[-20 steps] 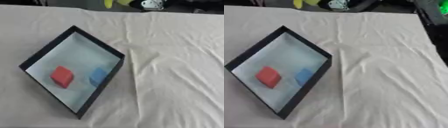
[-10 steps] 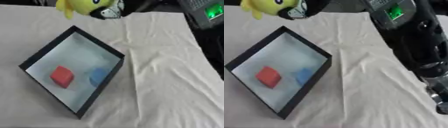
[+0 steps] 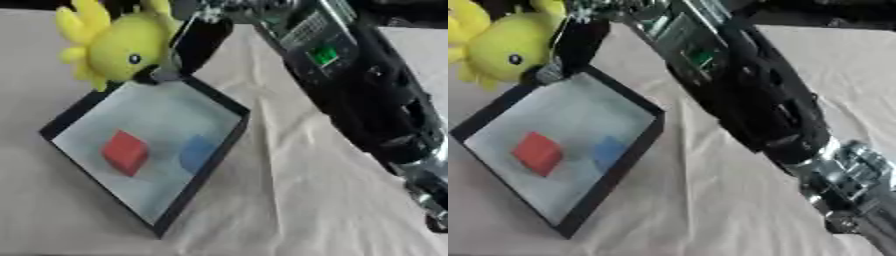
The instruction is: Pick up objects on the table and place them in the box.
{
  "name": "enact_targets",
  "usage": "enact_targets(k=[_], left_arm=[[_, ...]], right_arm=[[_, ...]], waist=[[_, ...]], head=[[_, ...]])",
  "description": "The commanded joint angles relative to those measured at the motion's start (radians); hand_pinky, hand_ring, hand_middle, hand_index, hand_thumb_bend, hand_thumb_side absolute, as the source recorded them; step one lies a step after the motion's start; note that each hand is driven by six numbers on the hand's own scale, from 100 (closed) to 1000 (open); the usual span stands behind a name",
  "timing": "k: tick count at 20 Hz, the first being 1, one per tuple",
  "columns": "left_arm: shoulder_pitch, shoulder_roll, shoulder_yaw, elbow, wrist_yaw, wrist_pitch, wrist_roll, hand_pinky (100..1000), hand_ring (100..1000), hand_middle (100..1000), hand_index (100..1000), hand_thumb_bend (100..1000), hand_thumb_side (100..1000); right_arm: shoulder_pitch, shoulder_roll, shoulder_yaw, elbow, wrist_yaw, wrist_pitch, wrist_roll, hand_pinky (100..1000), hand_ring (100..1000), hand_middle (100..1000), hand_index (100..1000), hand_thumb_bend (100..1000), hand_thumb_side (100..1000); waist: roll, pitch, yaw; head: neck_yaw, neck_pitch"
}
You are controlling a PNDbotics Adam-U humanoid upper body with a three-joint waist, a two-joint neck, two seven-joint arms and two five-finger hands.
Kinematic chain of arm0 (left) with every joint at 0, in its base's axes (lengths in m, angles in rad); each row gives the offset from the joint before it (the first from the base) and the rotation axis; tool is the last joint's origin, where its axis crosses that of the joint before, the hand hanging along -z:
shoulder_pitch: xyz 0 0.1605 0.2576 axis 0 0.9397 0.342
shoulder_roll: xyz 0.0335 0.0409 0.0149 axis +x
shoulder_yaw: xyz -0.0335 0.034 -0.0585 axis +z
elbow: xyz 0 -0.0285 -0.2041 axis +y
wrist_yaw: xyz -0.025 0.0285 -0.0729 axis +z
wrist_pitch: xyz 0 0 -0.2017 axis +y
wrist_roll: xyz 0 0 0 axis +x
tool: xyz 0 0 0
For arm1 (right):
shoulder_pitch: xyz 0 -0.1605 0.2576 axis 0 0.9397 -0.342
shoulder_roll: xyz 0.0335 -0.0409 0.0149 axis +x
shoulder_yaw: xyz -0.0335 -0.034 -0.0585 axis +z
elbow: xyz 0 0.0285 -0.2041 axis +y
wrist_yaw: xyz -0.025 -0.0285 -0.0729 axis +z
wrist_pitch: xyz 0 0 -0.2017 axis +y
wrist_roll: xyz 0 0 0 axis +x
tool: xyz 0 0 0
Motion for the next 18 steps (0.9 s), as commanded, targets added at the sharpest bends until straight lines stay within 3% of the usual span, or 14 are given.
enact_targets(k=[1,3,4,5,8,10,11,15,18], left_arm=[[-0.011,0.017,0.011,-0.022,-0.002,-0.001,0.007,826,588,800,776,416,656],[-0.014,0.015,0.01,-0.023,-0.002,-0.001,0.006,826,588,800,777,416,656],[-0.015,0.014,0.01,-0.023,-0.001,-0.001,0.005,826,588,800,776,411,652],[-0.015,0.014,0.01,-0.023,-0.001,-0.001,0.005,826,588,800,777,417,656],[-0.014,0.012,0.009,-0.022,0.0,-0.001,0.004,827,588,799,777,418,657],[-0.012,0.012,0.008,-0.02,0.0,0.0,0.002,827,588,799,777,418,657],[-0.011,0.012,0.009,-0.02,-0.001,0.0,0.002,827,587,799,777,418,657],[-0.01,0.009,0.007,-0.019,0.0,0.001,0.0,827,587,799,776,419,656],[-0.01,0.007,0.006,-0.022,0.0,0.0,-0.002,827,587,799,775,420,655]], right_arm=[[0.007,0.039,0.007,0.075,0.068,-0.036,-0.014,815,632,469,639,425,177],[0.026,0.063,0.016,0.133,0.117,-0.06,-0.031,815,639,477,647,424,180],[0.032,0.073,0.019,0.161,0.138,-0.073,-0.04,815,643,482,652,503,112],[0.038,0.083,0.021,0.187,0.159,-0.086,-0.048,816,648,487,656,423,181],[0.054,0.104,0.022,0.252,0.22,-0.131,-0.072,827,682,527,689,416,173],[0.059,0.108,0.018,0.278,0.244,-0.16,-0.083,839,745,616,758,412,177],[0.06,0.109,0.017,0.282,0.25,-0.174,-0.085,863,812,722,831,411,165],[0.065,0.103,0.005,0.271,0.255,-0.216,-0.085,901,881,819,911,491,343],[0.07,0.095,-0.006,0.253,0.25,-0.217,-0.086,909,898,847,922,538,381]], waist=[[0.009,-0.009,0.004],[0.009,-0.007,0.005],[0.01,-0.006,0.006],[0.01,-0.005,0.006],[0.01,-0.005,0.007],[0.009,-0.004,0.007],[0.009,-0.005,0.006],[0.01,-0.005,0.003],[0.011,-0.005,0.0]], head=[[-0.007,-0.001],[-0.008,-0.001],[-0.008,-0.001],[-0.008,-0.001],[-0.007,-0.001],[-0.003,-0.001],[-0.001,-0.001],[0.002,-0.001],[0.003,-0.001]])
